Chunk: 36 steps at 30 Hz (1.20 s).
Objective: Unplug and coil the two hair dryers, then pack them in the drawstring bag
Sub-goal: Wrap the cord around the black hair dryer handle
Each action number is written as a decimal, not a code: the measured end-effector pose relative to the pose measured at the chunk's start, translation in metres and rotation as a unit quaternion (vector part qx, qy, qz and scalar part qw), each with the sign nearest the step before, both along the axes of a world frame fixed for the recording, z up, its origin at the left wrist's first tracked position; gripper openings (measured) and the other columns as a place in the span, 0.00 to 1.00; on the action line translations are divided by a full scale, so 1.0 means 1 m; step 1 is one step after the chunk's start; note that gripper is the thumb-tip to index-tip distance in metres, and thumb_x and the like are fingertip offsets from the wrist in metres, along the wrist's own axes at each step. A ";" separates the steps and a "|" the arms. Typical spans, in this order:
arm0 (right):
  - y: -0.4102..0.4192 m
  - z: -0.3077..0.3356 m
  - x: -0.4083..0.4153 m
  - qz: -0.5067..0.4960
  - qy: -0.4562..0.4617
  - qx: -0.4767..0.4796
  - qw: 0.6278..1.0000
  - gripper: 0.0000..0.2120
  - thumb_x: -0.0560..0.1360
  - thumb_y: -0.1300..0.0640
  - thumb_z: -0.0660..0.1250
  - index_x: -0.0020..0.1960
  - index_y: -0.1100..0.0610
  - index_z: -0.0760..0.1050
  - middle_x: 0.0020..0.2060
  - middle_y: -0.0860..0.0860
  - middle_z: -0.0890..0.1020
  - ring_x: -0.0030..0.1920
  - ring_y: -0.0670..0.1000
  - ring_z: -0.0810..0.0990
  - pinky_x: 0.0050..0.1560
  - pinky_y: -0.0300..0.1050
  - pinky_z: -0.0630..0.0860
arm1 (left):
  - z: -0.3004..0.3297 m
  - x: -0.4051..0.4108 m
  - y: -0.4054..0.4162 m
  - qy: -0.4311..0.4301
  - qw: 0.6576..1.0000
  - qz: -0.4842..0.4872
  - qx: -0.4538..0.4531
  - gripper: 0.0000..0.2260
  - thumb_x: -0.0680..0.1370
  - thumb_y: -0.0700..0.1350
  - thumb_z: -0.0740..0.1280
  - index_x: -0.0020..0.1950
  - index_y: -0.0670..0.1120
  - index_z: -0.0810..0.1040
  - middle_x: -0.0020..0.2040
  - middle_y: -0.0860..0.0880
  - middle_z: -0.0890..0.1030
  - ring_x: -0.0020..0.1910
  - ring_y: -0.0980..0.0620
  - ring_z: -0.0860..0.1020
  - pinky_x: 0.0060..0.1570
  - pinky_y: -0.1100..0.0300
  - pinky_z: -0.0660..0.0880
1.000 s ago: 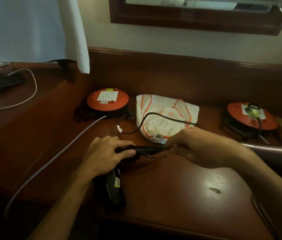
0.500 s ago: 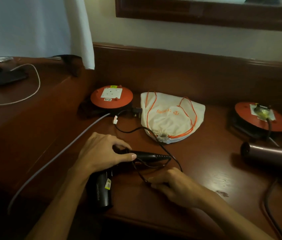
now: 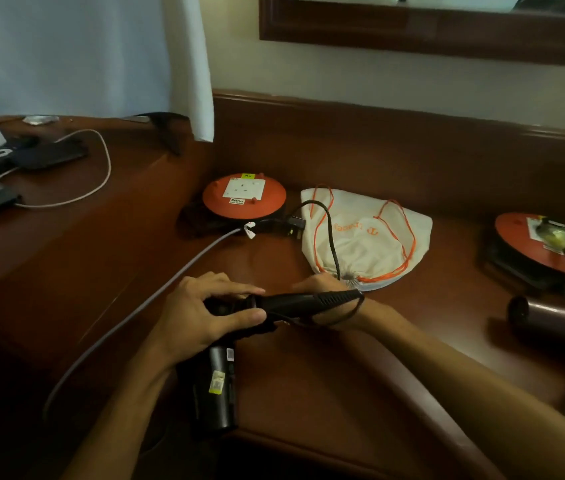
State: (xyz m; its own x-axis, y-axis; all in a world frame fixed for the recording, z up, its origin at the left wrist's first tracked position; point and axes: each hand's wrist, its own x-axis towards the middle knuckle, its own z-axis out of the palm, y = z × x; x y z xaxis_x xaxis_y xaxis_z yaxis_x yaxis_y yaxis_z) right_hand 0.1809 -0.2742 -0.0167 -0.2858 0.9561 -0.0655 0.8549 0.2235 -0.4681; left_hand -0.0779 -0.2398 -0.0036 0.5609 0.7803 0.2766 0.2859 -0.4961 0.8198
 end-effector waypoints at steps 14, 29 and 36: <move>0.010 0.087 -0.031 0.098 -0.058 -0.081 0.990 0.09 0.79 0.57 0.69 0.43 0.61 0.82 0.33 0.49 0.78 0.32 0.46 0.74 0.35 0.41 0.70 | 0.015 0.024 -0.017 0.292 0.951 0.022 0.099 0.31 0.64 0.81 0.64 0.59 0.64 0.76 0.48 0.61 0.77 0.48 0.61 0.70 0.53 0.57 0.68; -0.036 0.130 -0.026 -0.001 -0.317 -0.022 0.948 0.09 0.82 0.56 0.62 0.47 0.53 0.63 0.36 0.47 0.65 0.37 0.52 0.73 0.41 0.48 0.75 | 0.018 0.048 -0.019 0.308 0.946 -0.013 0.098 0.20 0.71 0.75 0.65 0.58 0.69 0.81 0.43 0.62 0.83 0.45 0.61 0.78 0.48 0.56 0.64; -0.073 0.152 0.020 -0.055 -0.247 0.003 0.967 0.10 0.82 0.51 0.63 0.61 0.46 0.80 0.52 0.48 0.83 0.48 0.49 0.80 0.49 0.46 0.76 | 0.020 0.042 -0.008 0.267 0.954 0.127 0.060 0.23 0.70 0.75 0.65 0.61 0.68 0.81 0.57 0.60 0.85 0.58 0.55 0.81 0.54 0.53 0.74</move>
